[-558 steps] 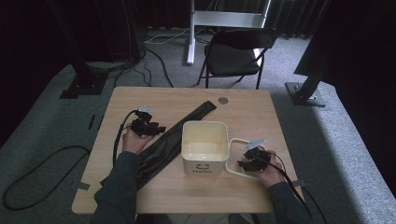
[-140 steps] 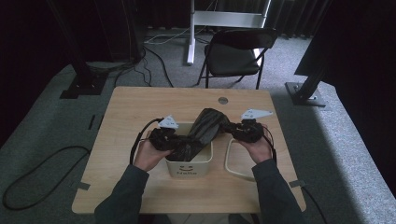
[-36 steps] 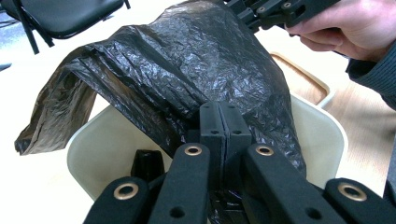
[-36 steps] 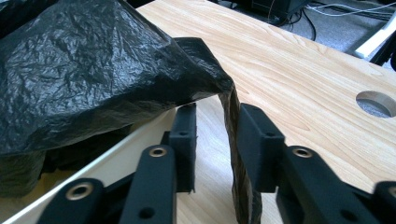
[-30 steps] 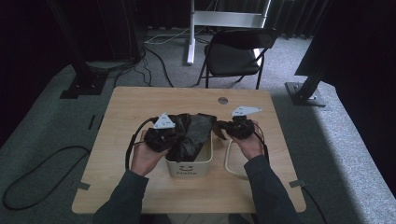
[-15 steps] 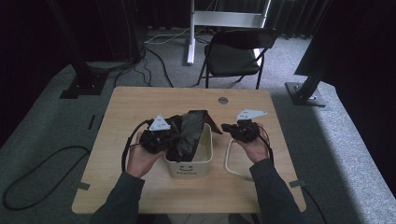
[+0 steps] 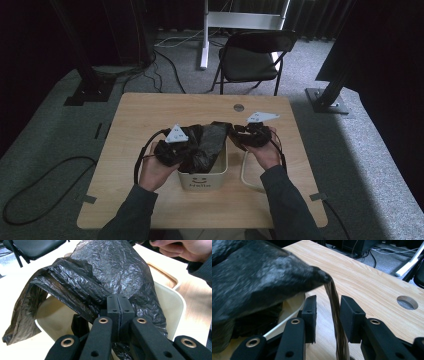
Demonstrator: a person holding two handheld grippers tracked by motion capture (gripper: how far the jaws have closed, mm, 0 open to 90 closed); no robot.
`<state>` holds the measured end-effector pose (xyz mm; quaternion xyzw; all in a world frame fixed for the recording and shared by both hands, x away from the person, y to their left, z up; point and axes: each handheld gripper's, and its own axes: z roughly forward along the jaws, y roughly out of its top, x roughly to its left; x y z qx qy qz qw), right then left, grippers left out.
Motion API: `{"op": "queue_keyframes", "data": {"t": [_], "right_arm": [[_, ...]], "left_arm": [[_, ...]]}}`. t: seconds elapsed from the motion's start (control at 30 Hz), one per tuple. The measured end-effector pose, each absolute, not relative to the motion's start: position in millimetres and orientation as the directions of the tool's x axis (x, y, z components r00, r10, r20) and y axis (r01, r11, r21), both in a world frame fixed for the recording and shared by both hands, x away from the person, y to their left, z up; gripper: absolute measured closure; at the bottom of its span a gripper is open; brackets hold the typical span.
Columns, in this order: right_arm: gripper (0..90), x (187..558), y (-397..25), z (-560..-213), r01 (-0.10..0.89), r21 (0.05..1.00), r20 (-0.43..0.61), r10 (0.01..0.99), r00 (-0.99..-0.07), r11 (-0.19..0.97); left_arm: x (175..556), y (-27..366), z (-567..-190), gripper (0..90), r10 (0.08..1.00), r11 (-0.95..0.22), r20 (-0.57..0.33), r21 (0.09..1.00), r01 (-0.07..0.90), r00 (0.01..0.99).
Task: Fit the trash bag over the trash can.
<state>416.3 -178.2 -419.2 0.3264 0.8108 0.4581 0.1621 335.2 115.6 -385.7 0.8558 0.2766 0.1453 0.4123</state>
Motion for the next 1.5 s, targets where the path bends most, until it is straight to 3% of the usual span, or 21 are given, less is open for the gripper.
{"op": "queue_keyframes", "data": {"t": [0.07,0.13,0.2,0.77,1.5], "right_arm": [[73.0,418,-176,-419,0.380,0.849,0.034,0.678,-0.734,0.368],[86.5,417,-175,-418,0.378,0.847,0.033,0.673,-0.739,0.373],[90.0,416,-175,-418,0.374,0.847,0.028,0.673,-0.739,0.377],[90.0,385,-192,-425,0.366,0.818,0.000,0.635,-0.772,0.445],[90.0,335,-185,-437,0.325,0.814,0.041,0.510,-0.859,0.481]], "left_arm": [[335,115,-385,90.0,0.589,-0.510,0.022,0.786,0.350,0.808],[334,115,-386,90.0,0.590,-0.513,0.026,0.784,0.350,0.807],[334,115,-387,90.0,0.593,-0.515,0.027,0.782,0.352,0.805],[333,130,-405,90.0,0.649,-0.545,0.081,0.744,0.387,0.756],[320,144,-415,88.6,0.656,-0.504,0.025,0.758,0.414,0.754]]}}
